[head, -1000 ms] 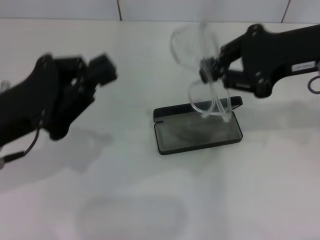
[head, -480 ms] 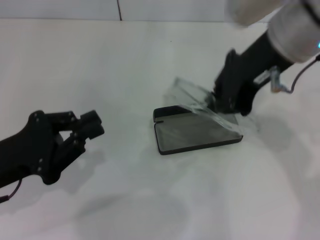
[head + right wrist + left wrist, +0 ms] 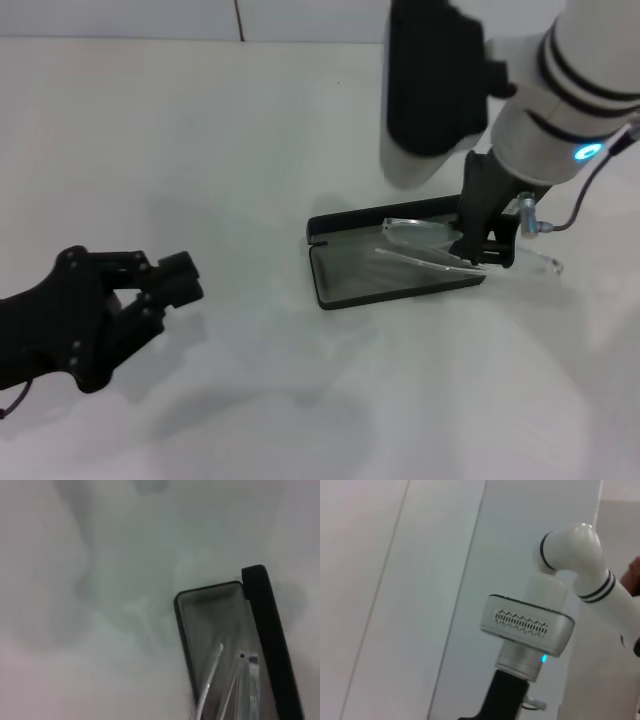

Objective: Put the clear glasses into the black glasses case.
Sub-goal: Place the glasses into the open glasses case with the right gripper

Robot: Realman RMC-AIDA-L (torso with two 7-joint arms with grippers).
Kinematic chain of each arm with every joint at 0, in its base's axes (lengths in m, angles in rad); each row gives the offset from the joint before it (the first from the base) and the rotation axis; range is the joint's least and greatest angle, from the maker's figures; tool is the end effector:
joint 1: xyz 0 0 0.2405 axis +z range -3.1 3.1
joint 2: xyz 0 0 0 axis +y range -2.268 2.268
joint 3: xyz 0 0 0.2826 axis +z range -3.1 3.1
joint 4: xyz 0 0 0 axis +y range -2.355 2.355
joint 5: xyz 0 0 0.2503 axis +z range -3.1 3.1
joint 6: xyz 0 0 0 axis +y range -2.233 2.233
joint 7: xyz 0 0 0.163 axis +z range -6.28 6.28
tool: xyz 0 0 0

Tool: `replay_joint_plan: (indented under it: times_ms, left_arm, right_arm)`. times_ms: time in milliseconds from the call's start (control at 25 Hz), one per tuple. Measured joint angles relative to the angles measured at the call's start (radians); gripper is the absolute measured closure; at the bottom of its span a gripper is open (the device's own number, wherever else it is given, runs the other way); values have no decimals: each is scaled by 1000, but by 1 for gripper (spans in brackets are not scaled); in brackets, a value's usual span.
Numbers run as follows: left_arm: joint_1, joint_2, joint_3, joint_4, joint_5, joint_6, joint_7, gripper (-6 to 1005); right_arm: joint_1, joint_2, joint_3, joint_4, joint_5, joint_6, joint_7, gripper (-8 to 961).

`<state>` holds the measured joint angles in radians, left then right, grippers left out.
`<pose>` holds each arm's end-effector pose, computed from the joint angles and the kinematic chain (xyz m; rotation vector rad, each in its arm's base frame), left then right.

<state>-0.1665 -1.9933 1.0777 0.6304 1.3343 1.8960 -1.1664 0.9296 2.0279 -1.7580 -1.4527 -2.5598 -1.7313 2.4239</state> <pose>-0.3204 0.2564 0.0101 -2.5939 -0.4382 -1.3140 0.0547 0.3856 -0.0673 -2.8080 -0.0963 -0.9268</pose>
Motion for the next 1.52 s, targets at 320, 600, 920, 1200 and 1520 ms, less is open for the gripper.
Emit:
replay_joint_plan:
  times_ms: [320, 600, 920, 1200, 1520]
  left_arm:
    - [-29, 2, -2, -22, 31, -4, -4, 870]
    - [-50, 3, -3, -61, 35, -5, -5, 870]
    - [-39, 13, -4, -64, 51, -5, -6, 871]
    - [-29, 17, -4, -66, 51, -5, -5, 871]
    - [-30, 15, -14, -66, 51, -6, -4, 871]
  right_arm:
    - [-6, 0, -149, 8, -96, 169, -13, 855]
    - [-28, 0, -195, 18, -100, 235, -37, 856]
    - [-41, 0, -260, 30, -107, 298, -37, 856]
    - [-42, 0, -258, 7, -113, 297, -35, 855]
    - [-66, 0, -257, -54, -115, 272, -35, 855]
